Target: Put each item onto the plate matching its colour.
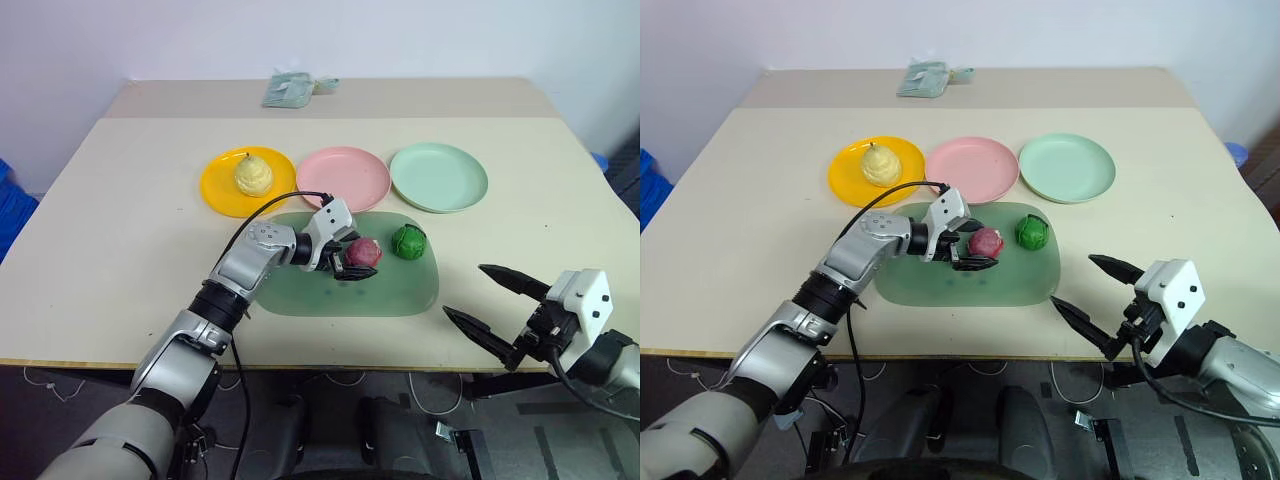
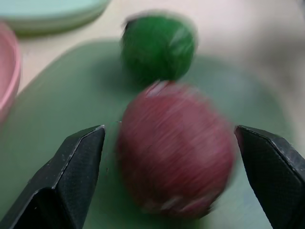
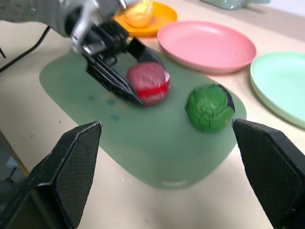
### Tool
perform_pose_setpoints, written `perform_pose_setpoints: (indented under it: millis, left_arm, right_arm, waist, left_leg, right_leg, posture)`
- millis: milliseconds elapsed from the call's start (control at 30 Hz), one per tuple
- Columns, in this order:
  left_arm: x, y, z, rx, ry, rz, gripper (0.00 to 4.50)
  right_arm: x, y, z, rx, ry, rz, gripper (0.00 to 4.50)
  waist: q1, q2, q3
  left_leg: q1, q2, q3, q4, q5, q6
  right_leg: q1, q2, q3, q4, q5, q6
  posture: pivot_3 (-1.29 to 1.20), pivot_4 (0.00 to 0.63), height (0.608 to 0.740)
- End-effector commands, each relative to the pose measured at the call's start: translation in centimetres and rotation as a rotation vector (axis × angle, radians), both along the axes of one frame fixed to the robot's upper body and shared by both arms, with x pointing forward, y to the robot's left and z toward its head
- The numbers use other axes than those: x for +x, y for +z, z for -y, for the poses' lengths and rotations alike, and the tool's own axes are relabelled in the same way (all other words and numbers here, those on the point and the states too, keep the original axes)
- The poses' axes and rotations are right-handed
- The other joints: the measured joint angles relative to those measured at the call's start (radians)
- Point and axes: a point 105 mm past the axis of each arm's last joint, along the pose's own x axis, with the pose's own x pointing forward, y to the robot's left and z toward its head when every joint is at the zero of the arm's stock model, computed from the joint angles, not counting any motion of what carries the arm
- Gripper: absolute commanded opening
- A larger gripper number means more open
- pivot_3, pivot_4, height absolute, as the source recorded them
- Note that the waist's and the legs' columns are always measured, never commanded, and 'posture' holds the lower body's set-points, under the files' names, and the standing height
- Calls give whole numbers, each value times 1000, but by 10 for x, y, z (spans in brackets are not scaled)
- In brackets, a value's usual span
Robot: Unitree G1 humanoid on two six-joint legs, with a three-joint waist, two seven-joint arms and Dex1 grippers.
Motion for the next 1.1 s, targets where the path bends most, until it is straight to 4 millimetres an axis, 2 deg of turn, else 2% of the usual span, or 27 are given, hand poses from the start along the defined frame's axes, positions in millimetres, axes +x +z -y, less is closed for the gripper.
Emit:
perform_pose_setpoints:
  millis: [33, 67, 167, 267, 367, 467, 567, 700, 733, 833, 967, 1033, 1100]
  left_arm:
    - [10, 17, 5, -25, 25, 65, 2643]
    - [14, 24, 6, -58, 54, 69, 2373]
    - [35, 59, 5, -254, 194, 17, 2373]
    - [69, 90, -12, -359, 403, 33, 2373]
    - [97, 102, -29, -331, 582, 78, 2373]
    - [107, 103, -32, -337, 655, 56, 2373]
    - [107, 91, -26, -333, 679, -8, 2373]
    - [102, 73, -18, -305, 659, -55, 4228]
    - [102, 74, -15, -308, 651, -53, 4428]
    - [101, 85, -13, -348, 611, -32, 4428]
    - [97, 99, -32, -426, 512, 62, 4428]
    - [79, 99, -47, -455, 400, 216, 4428]
    - [57, 87, -66, -436, 333, 248, 4428]
  right_arm:
    - [-4, 11, -5, 1, -6, 46, 4500]
    - [-5, 11, -6, 2, -9, 47, 4500]
    - [-5, 10, -8, 6, -16, 52, 4500]
    - [-2, 12, -10, 11, -14, 63, 4500]
    - [4, 14, -15, 16, 8, 73, 4500]
    - [13, 16, -20, 16, 32, 86, 4500]
    - [22, 16, -24, 16, 53, 93, 4500]
    - [31, 15, -27, 7, 68, 100, 4500]
    - [33, 16, -27, 4, 70, 105, 4500]
    - [39, 18, -28, 8, 60, 124, 4500]
    - [53, 13, -26, 6, 17, 132, 4500]
    - [62, 8, -23, 17, -15, 127, 4500]
    - [72, 2, -19, 5, -47, 124, 4500]
  waist:
    - [1, 0, 0]
    - [1, 0, 0]
    - [0, -2, 1]
    - [0, -4, 3]
    - [-3, -4, 3]
    - [-1, -5, 3]
    - [1, -5, 3]
    - [0, -6, 3]
    - [-1, -6, 3]
    - [-4, -6, 3]
    - [-7, -6, 3]
    - [-23, -4, 2]
    - [-35, -3, 1]
  left_leg:
    - [0, 0, 0, 0, 0, 0]
    - [0, 0, 0, 0, 0, 0]
    - [0, 0, 0, 0, 0, 0]
    - [-1, 0, -1, 2, 0, 0]
    - [0, 0, 0, 1, 0, 0]
    - [0, 0, 0, 1, 0, 1]
    - [0, -1, 0, 1, 0, 1]
    - [-1, -3, 0, 2, 0, 1]
    - [-1, -3, 0, 3, -1, 2]
    - [-1, -3, 0, 3, -1, 2]
    - [-1, -3, 0, 2, -1, 2]
    - [0, -2, 1, 1, -1, 1]
    - [1, -2, 2, -2, 2, -4]
  right_leg:
    - [0, 0, 0, 0, 0, 0]
    - [0, 0, 0, 0, 0, 0]
    - [0, 0, 0, -1, 0, 0]
    - [0, 0, -1, 0, 0, 1]
    - [0, 1, -2, -1, 0, 2]
    - [0, 1, -2, -1, 0, 2]
    - [1, 0, -2, -1, 0, 3]
    - [0, 0, -2, 0, 1, 4]
    - [0, 0, -2, 0, 2, 5]
    - [0, 0, -1, 0, 2, 5]
    - [0, 0, -1, 1, 2, 5]
    - [-1, 0, 0, 1, 2, 4]
    - [-1, -1, 2, 1, 2, 4]
  posture:
    - [0, 150, 740]
    - [0, 150, 740]
    - [0, 150, 740]
    - [0, 150, 740]
    - [0, 150, 740]
    - [0, 150, 740]
    - [0, 150, 740]
    - [0, 150, 740]
    - [0, 150, 740]
    - [0, 150, 740]
    - [0, 150, 740]
    - [0, 150, 740]
    - [0, 150, 740]
